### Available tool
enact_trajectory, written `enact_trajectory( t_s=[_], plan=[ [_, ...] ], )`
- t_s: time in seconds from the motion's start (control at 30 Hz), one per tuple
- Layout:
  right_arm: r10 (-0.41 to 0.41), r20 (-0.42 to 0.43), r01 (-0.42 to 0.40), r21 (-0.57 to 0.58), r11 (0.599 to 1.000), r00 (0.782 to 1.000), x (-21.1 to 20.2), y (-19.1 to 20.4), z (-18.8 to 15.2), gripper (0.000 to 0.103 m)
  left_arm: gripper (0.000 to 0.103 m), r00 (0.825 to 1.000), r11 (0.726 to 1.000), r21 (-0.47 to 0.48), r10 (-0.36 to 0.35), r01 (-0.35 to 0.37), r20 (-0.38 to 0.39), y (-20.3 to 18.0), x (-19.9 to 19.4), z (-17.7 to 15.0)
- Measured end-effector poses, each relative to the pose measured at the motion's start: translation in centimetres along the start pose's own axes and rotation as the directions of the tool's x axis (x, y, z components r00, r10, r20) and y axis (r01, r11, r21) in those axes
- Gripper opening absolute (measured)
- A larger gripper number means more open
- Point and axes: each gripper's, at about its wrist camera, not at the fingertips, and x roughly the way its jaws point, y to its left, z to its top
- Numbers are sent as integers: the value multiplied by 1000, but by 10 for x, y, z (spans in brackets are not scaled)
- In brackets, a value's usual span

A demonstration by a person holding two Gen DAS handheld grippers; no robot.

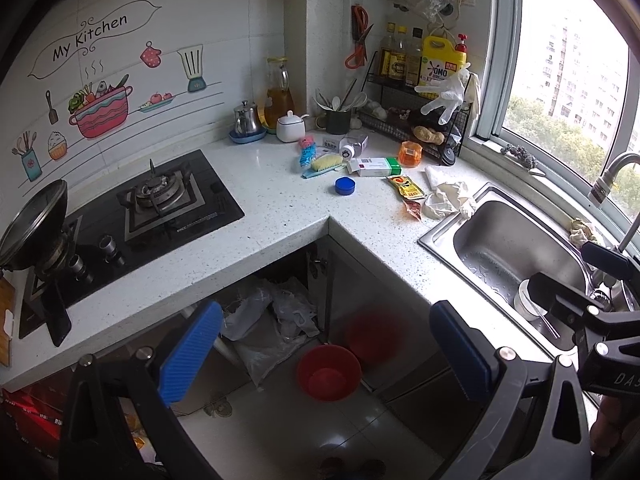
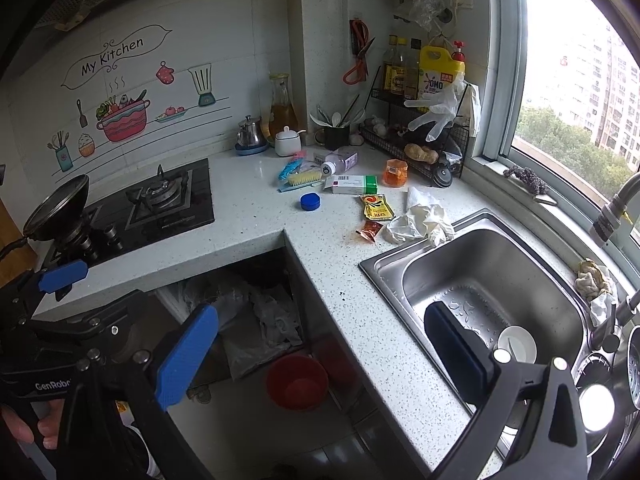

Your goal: Collect trash

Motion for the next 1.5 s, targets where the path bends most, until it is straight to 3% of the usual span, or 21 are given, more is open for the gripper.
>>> enact_trajectory(
  t_s=[1.07, 1.5],
  plan=[
    [10, 7, -10, -12, 1000, 1000, 0, -7, 1, 103, 103, 1000, 1000, 7, -4, 4, 20, -11, 1, 4],
    [30, -13, -30, -3, 1000, 999, 17, -21, 6, 103, 103, 1000, 1000, 15, 2, -2, -7, -23, 28, 16]
  ],
)
